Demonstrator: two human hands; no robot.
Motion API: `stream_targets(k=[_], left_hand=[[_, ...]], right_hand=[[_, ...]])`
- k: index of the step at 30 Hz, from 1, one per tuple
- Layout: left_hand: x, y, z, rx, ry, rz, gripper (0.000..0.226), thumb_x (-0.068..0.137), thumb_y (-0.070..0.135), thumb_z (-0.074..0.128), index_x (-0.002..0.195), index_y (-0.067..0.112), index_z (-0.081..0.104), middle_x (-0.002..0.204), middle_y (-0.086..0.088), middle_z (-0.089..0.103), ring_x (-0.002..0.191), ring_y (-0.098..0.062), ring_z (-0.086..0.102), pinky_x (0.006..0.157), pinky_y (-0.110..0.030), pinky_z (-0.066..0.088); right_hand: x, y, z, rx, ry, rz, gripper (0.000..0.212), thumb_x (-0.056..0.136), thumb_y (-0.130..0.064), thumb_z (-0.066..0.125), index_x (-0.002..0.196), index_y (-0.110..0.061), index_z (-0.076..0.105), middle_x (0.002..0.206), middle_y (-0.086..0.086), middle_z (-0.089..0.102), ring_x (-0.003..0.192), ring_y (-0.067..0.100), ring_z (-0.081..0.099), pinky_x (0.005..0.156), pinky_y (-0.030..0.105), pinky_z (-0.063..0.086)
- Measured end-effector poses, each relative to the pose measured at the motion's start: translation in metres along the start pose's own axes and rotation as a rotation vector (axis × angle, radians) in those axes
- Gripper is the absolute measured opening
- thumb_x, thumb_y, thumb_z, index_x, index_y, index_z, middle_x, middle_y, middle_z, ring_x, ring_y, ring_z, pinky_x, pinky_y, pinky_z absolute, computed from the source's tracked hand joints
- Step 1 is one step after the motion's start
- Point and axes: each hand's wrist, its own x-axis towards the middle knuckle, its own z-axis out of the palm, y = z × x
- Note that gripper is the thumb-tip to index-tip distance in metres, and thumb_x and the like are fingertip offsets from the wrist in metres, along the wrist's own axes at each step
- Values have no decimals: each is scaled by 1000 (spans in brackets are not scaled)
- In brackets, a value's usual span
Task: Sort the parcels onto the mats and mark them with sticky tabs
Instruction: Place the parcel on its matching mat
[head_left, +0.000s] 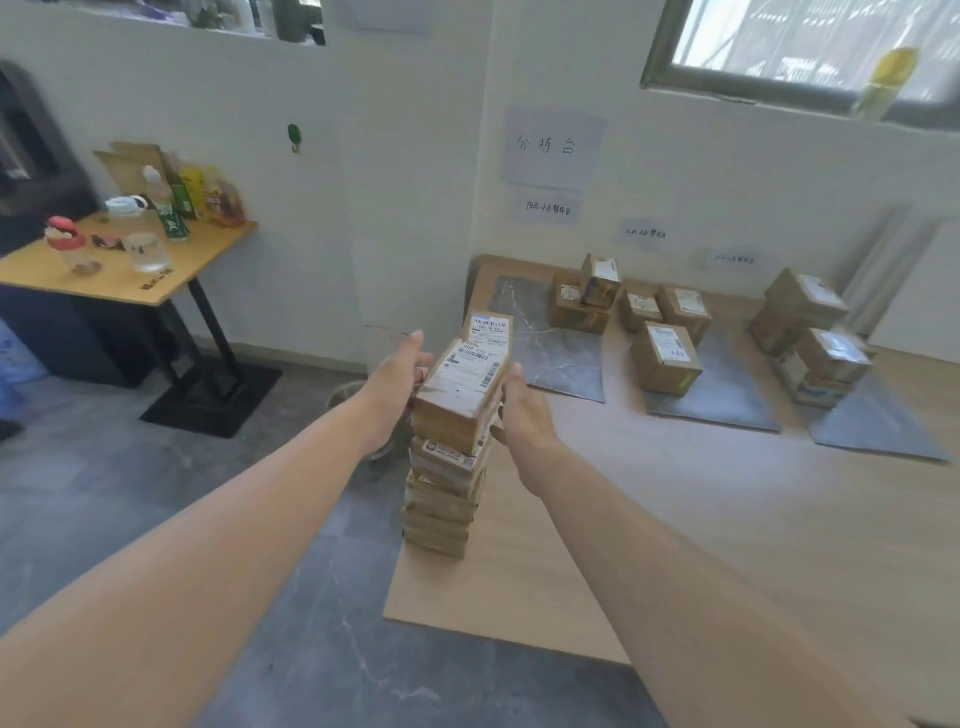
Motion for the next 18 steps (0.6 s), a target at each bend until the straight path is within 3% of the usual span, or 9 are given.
stream_targets(k=[4,9,14,18], left_hand=[[-1,6,4,7,-8,26,58,102,59,30,129,16,58,115,-5,66,108,-22,62,95,-38,45],[-8,25,9,-79,-9,50,55,104,56,32,129,14,58,107,-2,65,104,-20,63,94,-37,48],[-22,44,17,-82,-49,103,57,104,55,30,132,13,57,125,-9,64,106,-21,64,87,-35,50],[-41,64,27,-84,-66,188,52,105,51,29,120,11,60,117,-9,66,100,-23,65,87,-36,50]], right_hand=[[-5,-2,1,22,-26,-5,41,110,-49,31,111,-25,64,94,-13,69,85,4,64,83,29,51],[-10,-19,-4,30,13,-49,51,109,-52,29,123,-21,67,106,-7,74,94,8,68,90,33,53],[-23,-42,-12,25,84,-102,56,105,-61,28,116,-26,70,112,-3,76,105,20,69,99,43,54],[-34,-65,-26,76,123,-149,50,108,-54,30,118,-22,68,110,-1,74,98,17,69,70,29,50]])
